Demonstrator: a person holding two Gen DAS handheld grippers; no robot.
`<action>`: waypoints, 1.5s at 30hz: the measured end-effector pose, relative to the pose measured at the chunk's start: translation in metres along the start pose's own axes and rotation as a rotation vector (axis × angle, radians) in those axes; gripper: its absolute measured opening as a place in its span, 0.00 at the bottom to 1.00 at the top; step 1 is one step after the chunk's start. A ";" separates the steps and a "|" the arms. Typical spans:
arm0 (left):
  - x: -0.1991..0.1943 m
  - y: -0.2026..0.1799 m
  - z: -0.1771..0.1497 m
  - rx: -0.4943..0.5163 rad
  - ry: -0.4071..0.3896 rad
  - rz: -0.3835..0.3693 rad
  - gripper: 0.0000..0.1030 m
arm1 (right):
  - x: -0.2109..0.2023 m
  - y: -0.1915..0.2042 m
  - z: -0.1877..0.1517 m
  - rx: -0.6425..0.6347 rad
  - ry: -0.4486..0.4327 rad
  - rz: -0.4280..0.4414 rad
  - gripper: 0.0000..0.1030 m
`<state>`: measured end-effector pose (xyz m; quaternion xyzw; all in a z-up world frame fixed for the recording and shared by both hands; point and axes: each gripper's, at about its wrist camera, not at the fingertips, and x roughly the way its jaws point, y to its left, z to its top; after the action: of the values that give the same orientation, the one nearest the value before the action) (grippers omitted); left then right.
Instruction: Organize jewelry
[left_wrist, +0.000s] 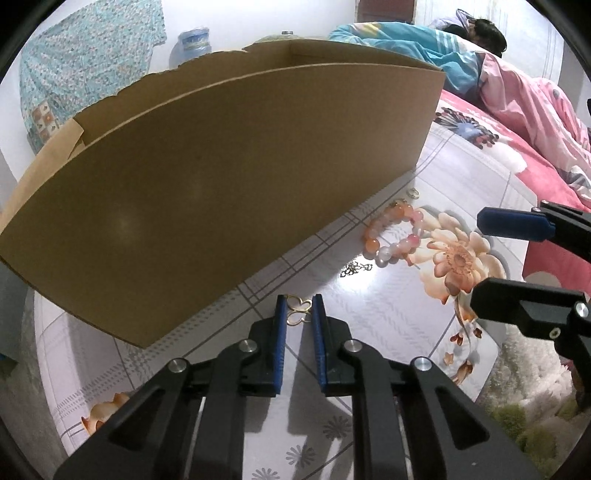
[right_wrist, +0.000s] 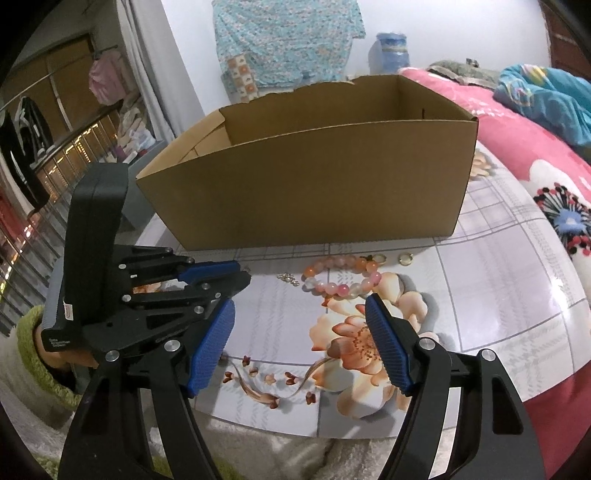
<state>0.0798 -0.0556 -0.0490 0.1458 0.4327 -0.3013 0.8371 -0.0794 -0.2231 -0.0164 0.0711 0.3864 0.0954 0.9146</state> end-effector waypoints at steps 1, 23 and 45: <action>-0.001 0.000 -0.001 -0.001 0.000 -0.001 0.12 | 0.000 0.000 0.000 -0.001 0.000 -0.002 0.67; -0.015 0.017 -0.007 -0.054 -0.044 0.047 0.00 | 0.018 0.018 0.006 -0.051 0.031 0.037 0.57; -0.002 0.007 -0.008 -0.038 -0.008 0.043 0.01 | 0.003 0.010 -0.001 -0.004 -0.003 0.040 0.58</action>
<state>0.0784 -0.0448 -0.0518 0.1381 0.4319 -0.2755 0.8477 -0.0792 -0.2129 -0.0174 0.0772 0.3835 0.1145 0.9132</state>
